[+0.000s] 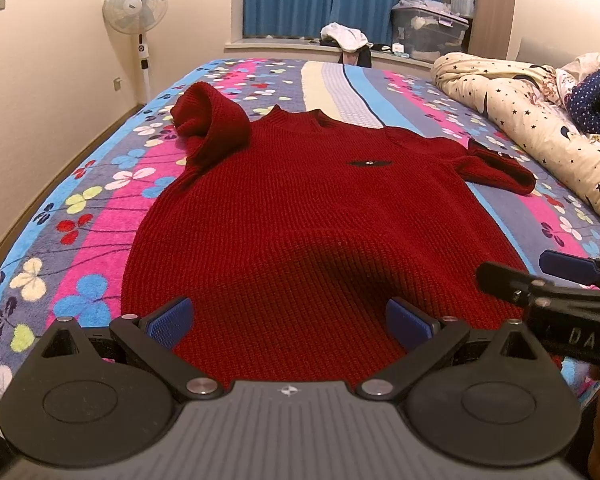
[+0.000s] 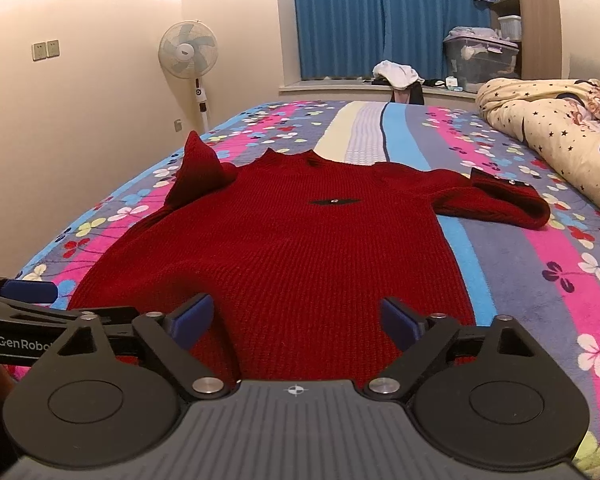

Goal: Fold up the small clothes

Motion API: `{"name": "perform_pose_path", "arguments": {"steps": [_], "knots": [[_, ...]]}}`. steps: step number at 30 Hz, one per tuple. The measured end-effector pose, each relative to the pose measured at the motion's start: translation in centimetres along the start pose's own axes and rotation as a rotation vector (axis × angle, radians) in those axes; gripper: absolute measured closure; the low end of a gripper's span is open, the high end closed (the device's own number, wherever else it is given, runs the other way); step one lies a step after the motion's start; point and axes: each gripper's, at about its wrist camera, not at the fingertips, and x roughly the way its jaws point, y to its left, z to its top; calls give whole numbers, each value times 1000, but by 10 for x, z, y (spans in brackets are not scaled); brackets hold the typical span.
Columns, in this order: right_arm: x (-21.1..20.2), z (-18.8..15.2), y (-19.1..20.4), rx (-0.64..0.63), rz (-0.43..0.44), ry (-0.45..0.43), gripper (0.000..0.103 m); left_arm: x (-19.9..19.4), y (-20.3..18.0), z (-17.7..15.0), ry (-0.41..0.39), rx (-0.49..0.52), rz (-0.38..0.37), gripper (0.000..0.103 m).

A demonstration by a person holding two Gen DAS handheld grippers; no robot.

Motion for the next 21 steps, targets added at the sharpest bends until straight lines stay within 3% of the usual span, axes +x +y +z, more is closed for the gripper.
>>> {"name": "perform_pose_path", "arguments": {"steps": [4, 7, 10, 12, 13, 17, 19, 21], "knots": [[0, 3, -14, 68, -46, -4, 23, 6, 20, 7, 15, -76, 43, 1], [3, 5, -33, 119, -143, -3, 24, 13, 48, 11, 48, -185, 95, 1], [11, 1, -57, 173, -265, 37, 34, 23, 83, 12, 101, -313, 147, 6], [12, -3, -76, 234, -319, 108, 38, 31, 107, 10, 148, -412, 169, 13], [14, -7, -86, 287, -320, 132, 40, 34, 117, 7, 173, -457, 167, 20], [30, -25, -108, 421, -275, 225, 41, 51, 136, -6, 289, -553, 120, 33], [40, -32, -105, 456, -254, 311, 41, 60, 133, -10, 343, -530, 100, 39], [41, -36, -107, 465, -243, 344, 41, 64, 125, -11, 358, -470, 107, 45]]}}
